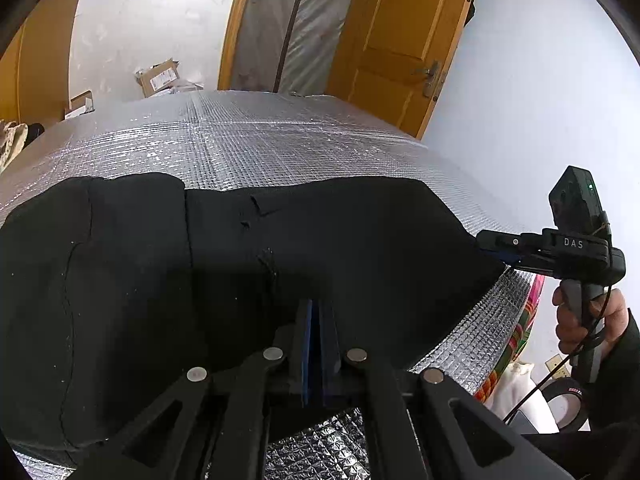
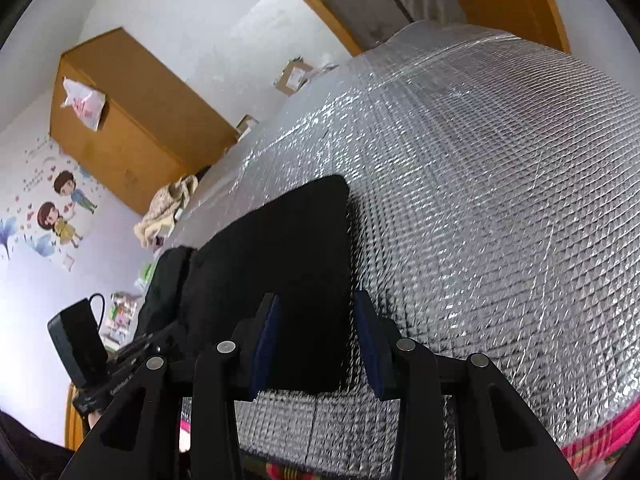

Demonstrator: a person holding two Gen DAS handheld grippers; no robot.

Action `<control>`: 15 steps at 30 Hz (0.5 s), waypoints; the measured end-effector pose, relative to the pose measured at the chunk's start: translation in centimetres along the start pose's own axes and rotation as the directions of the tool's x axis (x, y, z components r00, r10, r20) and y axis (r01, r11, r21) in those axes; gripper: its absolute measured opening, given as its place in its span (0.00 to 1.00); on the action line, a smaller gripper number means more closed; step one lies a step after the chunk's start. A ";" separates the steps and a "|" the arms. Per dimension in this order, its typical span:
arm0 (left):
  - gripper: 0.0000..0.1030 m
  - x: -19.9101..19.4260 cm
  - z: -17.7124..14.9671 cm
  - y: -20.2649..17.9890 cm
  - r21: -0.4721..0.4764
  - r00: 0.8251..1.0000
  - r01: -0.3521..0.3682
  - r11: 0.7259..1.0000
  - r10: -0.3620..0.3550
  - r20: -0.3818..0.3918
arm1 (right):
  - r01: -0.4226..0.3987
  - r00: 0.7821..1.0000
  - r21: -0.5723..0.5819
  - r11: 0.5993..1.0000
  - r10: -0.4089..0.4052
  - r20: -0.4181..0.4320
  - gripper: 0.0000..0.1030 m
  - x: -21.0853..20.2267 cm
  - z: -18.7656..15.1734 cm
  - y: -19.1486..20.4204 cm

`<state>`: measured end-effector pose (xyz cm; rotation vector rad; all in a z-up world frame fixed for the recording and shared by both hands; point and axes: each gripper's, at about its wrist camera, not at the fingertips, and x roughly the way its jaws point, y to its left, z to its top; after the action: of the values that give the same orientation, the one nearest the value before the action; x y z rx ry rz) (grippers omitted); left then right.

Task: Fold clothes
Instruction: 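Press the folded sweatshirt flat with both tools resting on it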

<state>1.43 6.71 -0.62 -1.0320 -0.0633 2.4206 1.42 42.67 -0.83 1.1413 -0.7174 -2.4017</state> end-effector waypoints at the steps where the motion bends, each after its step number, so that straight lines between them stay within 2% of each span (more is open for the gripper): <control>1: 0.02 0.0 -0.1 0.0 0.001 1.000 0.000 1.000 0.000 0.001 | 0.003 1.000 -0.001 1.000 -0.003 -0.010 0.38 0.0 0.0 0.0; 11: 0.03 0.1 -0.3 0.7 -0.005 1.000 0.010 1.000 -0.010 0.011 | 0.005 1.000 0.007 1.000 -0.005 -0.019 0.38 1.8 1.5 0.3; 15: 0.03 0.1 -0.3 0.7 -0.003 1.000 0.011 1.000 -0.011 0.018 | -0.022 0.998 0.023 1.000 0.023 -0.066 0.39 1.6 1.1 0.2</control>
<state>1.24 6.07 -1.07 -1.0090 -0.0788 2.4202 -0.37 41.96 -1.03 1.2096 -0.7327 -2.3309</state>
